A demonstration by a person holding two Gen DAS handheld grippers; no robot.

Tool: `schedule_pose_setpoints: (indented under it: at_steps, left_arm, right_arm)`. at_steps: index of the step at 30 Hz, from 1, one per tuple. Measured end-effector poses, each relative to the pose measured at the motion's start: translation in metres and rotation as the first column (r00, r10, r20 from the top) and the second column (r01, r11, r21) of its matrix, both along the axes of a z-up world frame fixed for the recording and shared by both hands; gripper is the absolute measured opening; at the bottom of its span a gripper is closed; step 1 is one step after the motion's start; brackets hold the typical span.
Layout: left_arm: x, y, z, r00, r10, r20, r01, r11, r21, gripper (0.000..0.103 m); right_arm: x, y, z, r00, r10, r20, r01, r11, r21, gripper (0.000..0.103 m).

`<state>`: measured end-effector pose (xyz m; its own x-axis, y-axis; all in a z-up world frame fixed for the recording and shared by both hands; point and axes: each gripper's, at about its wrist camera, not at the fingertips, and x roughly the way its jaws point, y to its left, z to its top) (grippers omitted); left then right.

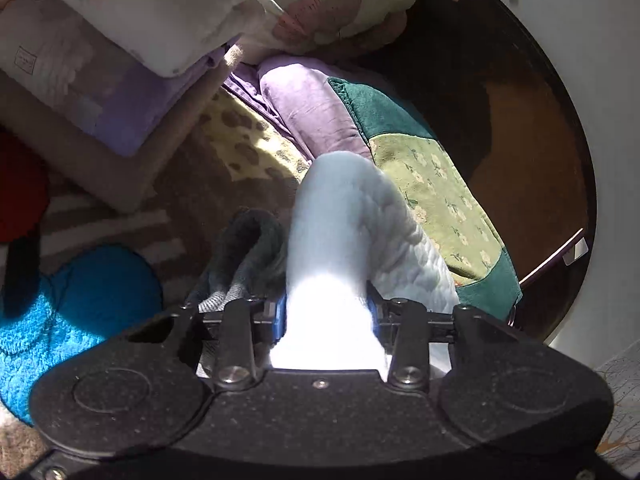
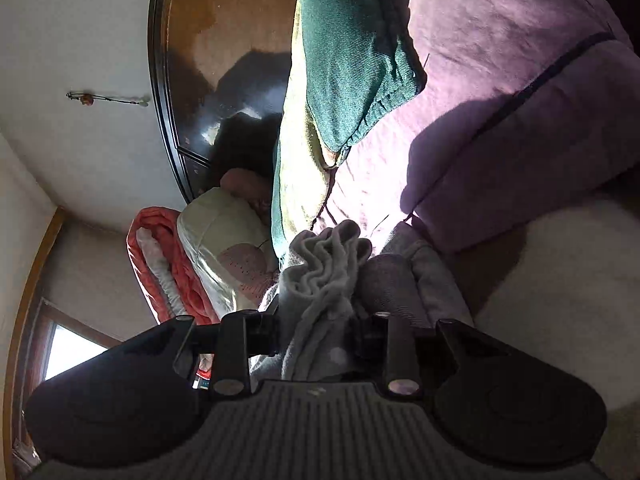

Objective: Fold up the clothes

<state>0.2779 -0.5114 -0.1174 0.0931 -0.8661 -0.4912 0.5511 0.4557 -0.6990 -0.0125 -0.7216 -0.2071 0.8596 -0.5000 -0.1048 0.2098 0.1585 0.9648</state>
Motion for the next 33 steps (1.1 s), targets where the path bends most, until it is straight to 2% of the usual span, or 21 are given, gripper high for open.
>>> schedule_pose_setpoints:
  at_steps: [3, 6, 10, 12, 14, 15, 17, 19, 20, 21, 22, 23, 24, 27, 30, 33]
  left_arm:
    - [-0.002, 0.000, 0.005, 1.000, -0.016, 0.022, 0.015, 1.000, 0.013, 0.040]
    - [-0.003, 0.005, 0.011, 0.999, -0.013, 0.037, 0.013, 1.000, -0.007, 0.047]
    - [-0.018, 0.018, 0.028, 0.987, 0.020, 0.160, -0.023, 1.000, 0.017, 0.057]
    - [-0.026, 0.028, 0.034, 0.980, 0.037, 0.195, -0.041, 0.999, 0.016, 0.064]
    - [-0.036, 0.037, 0.041, 0.968, 0.066, 0.241, -0.079, 0.996, 0.045, 0.068]
    - [-0.041, 0.040, 0.044, 0.963, 0.068, 0.259, -0.086, 0.994, 0.062, 0.068]
    - [-0.051, 0.046, 0.052, 0.952, 0.068, 0.298, -0.101, 0.990, 0.098, 0.072]
    - [-0.065, 0.051, 0.061, 0.930, 0.054, 0.364, -0.116, 0.982, 0.151, 0.077]
    - [-0.071, 0.053, 0.066, 0.916, 0.045, 0.398, -0.125, 0.976, 0.178, 0.079]
    - [-0.078, 0.055, 0.071, 0.899, 0.027, 0.438, -0.133, 0.968, 0.213, 0.083]
    - [-0.086, 0.057, 0.075, 0.881, 0.006, 0.473, -0.139, 0.959, 0.246, 0.084]
    - [-0.093, 0.060, 0.078, 0.864, -0.015, 0.504, -0.141, 0.953, 0.269, 0.087]
    - [-0.101, 0.063, 0.082, 0.847, -0.034, 0.531, -0.143, 0.946, 0.290, 0.092]
    - [-0.123, 0.075, 0.095, 0.815, -0.083, 0.574, -0.118, 0.945, 0.304, 0.096]
    - [-0.144, 0.088, 0.109, 0.780, -0.070, 0.621, -0.142, 0.948, 0.286, 0.103]
    - [-0.158, 0.098, 0.119, 0.769, -0.057, 0.637, -0.158, 0.948, 0.276, 0.103]
  right_arm:
    - [0.000, 0.003, 0.004, 0.999, -0.013, -0.033, 0.012, 1.000, -0.017, 0.034]
    - [-0.015, 0.013, 0.021, 0.991, -0.096, -0.094, 0.087, 0.991, -0.100, 0.039]
    - [-0.024, 0.026, 0.052, 0.973, -0.161, -0.166, 0.109, 0.953, -0.281, 0.042]
    - [-0.020, 0.035, 0.062, 0.968, -0.159, -0.194, 0.088, 0.940, -0.329, 0.049]
    - [-0.018, 0.045, 0.071, 0.964, -0.151, -0.219, 0.063, 0.929, -0.365, 0.052]
    - [-0.017, 0.050, 0.074, 0.965, -0.138, -0.221, 0.049, 0.929, -0.366, 0.056]
    - [-0.021, 0.061, 0.078, 0.970, -0.088, -0.225, 0.002, 0.934, -0.358, 0.057]
    - [-0.024, 0.074, 0.085, 0.967, -0.046, -0.249, -0.047, 0.934, -0.355, 0.060]
    - [-0.025, 0.081, 0.090, 0.965, -0.033, -0.260, -0.064, 0.931, -0.358, 0.067]
    - [-0.027, 0.085, 0.093, 0.963, -0.018, -0.269, -0.080, 0.934, -0.349, 0.079]
    - [-0.029, 0.090, 0.097, 0.961, -0.002, -0.277, -0.094, 0.938, -0.335, 0.087]
    - [-0.029, 0.095, 0.103, 0.954, 0.016, -0.299, -0.119, 0.936, -0.330, 0.102]
    - [-0.029, 0.100, 0.110, 0.945, 0.035, -0.325, -0.147, 0.933, -0.328, 0.103]
    - [-0.030, 0.115, 0.129, 0.909, 0.082, -0.409, -0.219, 0.928, -0.301, 0.103]
    - [-0.032, 0.128, 0.142, 0.865, 0.114, -0.489, -0.266, 0.930, -0.253, 0.103]
    - [-0.038, 0.141, 0.149, 0.826, 0.128, -0.550, -0.272, 0.944, -0.189, 0.103]
